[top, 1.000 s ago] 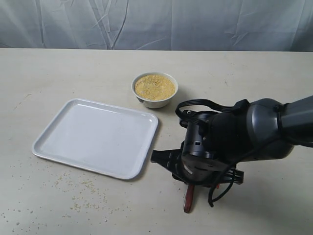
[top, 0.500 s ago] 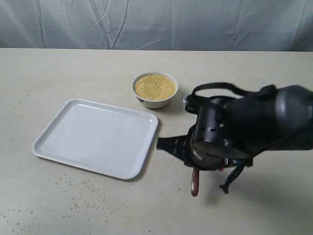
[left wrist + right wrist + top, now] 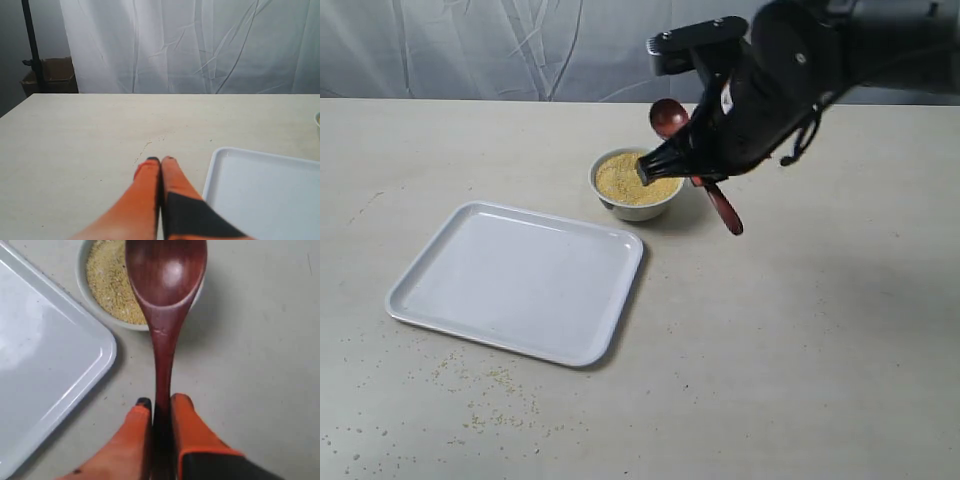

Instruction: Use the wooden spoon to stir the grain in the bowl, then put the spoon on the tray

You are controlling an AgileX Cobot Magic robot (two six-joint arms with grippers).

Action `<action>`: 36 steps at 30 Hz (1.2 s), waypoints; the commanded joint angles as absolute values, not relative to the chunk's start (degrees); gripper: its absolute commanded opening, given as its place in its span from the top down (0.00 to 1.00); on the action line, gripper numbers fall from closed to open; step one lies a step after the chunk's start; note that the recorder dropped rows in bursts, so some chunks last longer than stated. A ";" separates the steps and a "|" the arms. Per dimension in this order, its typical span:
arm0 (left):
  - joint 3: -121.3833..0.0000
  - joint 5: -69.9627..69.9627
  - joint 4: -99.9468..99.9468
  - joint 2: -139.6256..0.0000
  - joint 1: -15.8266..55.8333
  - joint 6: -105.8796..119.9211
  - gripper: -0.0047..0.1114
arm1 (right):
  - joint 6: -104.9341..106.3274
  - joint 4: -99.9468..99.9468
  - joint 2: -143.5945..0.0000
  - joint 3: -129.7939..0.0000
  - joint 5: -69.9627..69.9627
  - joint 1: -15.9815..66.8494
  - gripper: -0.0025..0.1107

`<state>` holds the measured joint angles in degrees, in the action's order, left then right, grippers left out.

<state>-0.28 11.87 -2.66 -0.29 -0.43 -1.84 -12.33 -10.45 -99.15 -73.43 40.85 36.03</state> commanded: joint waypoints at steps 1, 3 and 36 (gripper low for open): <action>0.00 11.60 -2.64 0.00 -0.48 -1.90 0.96 | -1.50 -9.53 -109.24 -85.96 45.97 35.30 0.97; 0.00 11.60 -2.64 0.00 -0.48 -1.90 0.96 | -0.83 -9.41 -114.00 -91.44 47.90 35.30 0.97; 0.00 11.60 -2.64 0.00 -0.48 -1.90 0.96 | -7.36 -13.60 -126.50 -100.96 48.73 35.30 0.53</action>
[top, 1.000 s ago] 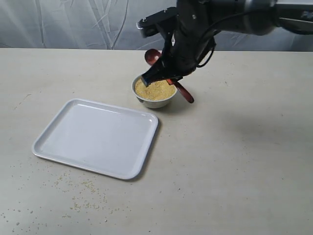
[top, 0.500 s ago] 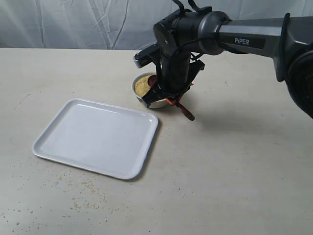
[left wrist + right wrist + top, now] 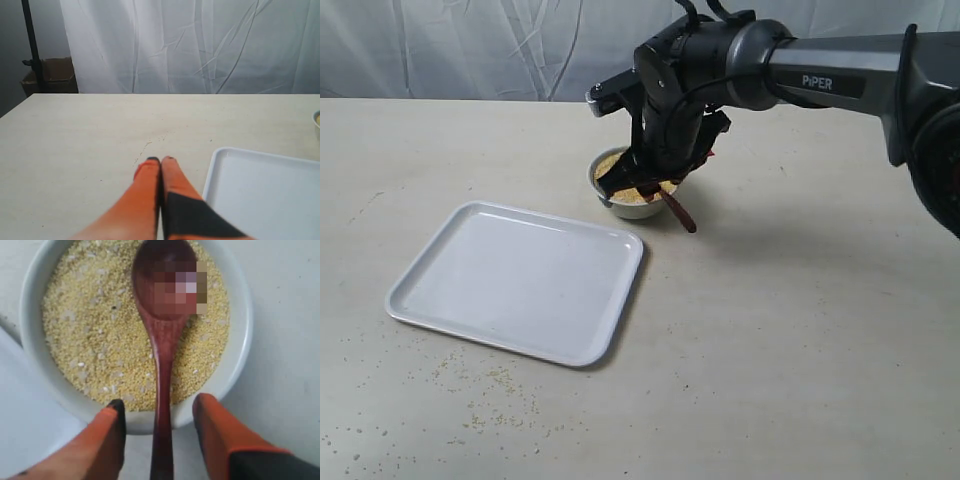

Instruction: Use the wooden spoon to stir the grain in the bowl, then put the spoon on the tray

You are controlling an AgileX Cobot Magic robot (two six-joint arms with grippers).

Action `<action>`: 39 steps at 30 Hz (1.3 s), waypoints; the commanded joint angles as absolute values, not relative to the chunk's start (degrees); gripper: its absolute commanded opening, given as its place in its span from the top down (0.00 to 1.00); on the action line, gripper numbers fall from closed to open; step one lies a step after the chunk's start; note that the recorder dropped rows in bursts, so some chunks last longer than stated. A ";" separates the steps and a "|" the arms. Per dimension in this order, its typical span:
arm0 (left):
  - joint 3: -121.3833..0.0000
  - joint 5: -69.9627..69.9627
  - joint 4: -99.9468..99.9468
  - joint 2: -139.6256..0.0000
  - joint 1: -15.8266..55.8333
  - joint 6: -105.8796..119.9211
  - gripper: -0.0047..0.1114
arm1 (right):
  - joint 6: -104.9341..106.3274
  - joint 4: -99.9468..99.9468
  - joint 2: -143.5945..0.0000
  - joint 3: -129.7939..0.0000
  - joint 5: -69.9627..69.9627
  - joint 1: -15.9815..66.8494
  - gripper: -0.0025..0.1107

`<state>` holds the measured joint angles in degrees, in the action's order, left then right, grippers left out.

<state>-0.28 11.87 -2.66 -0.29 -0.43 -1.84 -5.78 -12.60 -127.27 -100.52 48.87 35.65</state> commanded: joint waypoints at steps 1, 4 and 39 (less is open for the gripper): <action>0.00 11.60 -2.64 0.00 -0.48 -1.90 0.96 | -8.74 -13.98 -126.20 -100.96 48.99 35.30 0.53; 0.00 11.60 -2.64 0.00 -0.48 -1.90 0.96 | -14.02 -15.09 -124.70 -100.96 49.81 35.30 0.53; 0.00 11.60 -2.64 0.00 -0.48 -1.90 0.96 | -18.43 10.24 -120.23 -78.54 25.42 27.45 0.98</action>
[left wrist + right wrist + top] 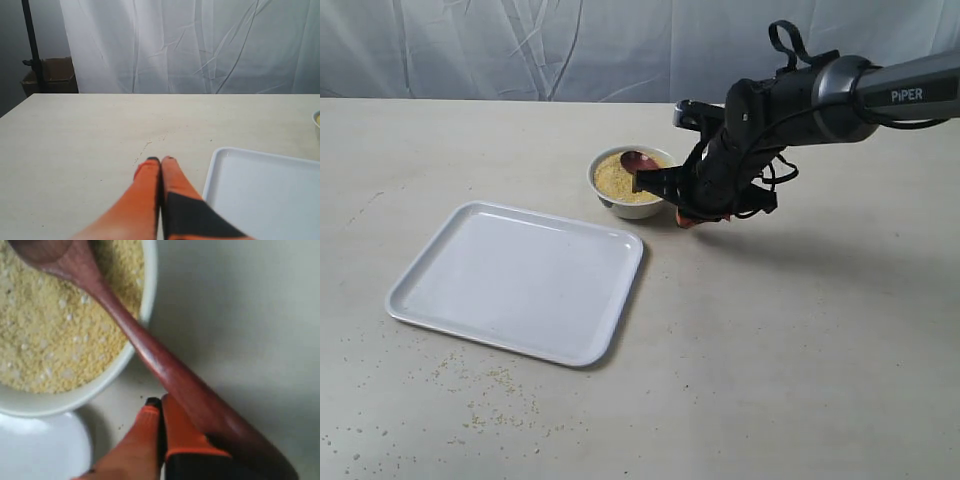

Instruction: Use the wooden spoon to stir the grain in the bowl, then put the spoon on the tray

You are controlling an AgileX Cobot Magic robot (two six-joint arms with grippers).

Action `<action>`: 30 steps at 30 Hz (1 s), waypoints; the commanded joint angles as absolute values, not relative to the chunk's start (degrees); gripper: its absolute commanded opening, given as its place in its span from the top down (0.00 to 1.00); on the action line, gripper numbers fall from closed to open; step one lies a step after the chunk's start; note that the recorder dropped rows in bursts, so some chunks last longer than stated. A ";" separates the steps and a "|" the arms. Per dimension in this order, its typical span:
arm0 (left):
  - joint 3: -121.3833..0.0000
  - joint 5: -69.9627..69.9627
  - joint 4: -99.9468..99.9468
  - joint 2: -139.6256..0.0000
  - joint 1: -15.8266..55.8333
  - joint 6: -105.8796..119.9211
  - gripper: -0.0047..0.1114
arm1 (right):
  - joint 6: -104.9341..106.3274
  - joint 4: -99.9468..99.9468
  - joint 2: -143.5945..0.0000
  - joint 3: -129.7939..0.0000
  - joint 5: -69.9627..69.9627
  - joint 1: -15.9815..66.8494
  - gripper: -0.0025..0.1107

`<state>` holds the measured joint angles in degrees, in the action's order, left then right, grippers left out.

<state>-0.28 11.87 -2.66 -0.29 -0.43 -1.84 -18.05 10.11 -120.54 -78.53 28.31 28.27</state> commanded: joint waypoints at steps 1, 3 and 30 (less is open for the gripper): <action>0.00 11.60 -2.64 0.00 -0.48 -1.90 0.96 | -19.60 10.26 -120.23 -78.54 24.72 27.33 0.98; 0.00 11.60 -2.64 0.00 -0.48 -1.90 0.96 | -20.68 10.26 -120.23 -78.54 23.35 26.97 0.98; 0.00 11.60 -2.64 0.00 -0.48 -1.90 0.96 | -21.50 10.02 -116.58 -78.54 21.26 24.72 0.98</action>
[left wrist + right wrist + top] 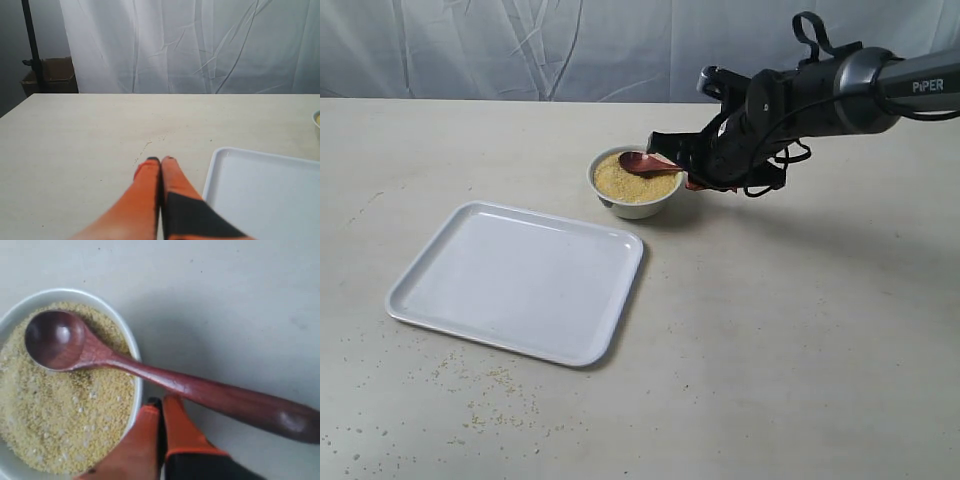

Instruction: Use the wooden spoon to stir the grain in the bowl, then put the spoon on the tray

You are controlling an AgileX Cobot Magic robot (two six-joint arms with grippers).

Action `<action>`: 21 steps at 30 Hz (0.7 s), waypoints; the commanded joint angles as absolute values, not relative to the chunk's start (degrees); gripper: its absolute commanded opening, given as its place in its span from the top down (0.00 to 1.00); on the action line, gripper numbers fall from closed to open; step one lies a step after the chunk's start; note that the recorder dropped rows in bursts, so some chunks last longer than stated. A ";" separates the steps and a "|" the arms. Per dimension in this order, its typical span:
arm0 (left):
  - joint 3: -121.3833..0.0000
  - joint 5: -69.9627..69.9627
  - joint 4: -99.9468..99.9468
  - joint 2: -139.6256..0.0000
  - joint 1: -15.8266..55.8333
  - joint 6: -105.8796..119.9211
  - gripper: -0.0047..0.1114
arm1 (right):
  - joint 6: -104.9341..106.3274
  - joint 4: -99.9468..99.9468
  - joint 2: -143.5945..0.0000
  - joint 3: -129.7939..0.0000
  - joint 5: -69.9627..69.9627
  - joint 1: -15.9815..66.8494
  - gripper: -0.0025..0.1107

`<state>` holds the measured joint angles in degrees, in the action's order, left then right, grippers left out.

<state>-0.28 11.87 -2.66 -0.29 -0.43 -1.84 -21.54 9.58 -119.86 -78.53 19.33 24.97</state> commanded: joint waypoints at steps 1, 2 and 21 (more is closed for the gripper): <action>0.00 11.60 -2.64 0.00 -0.48 -1.90 0.96 | -21.50 10.02 -115.56 -78.54 22.09 24.72 0.98; 0.00 11.60 -2.64 0.00 -0.48 -1.90 0.96 | -21.50 10.14 -114.49 -78.54 22.93 24.72 0.98; 0.00 11.60 -2.64 0.00 -0.48 -1.90 0.96 | -39.16 39.01 -105.95 -44.68 -43.99 41.40 0.98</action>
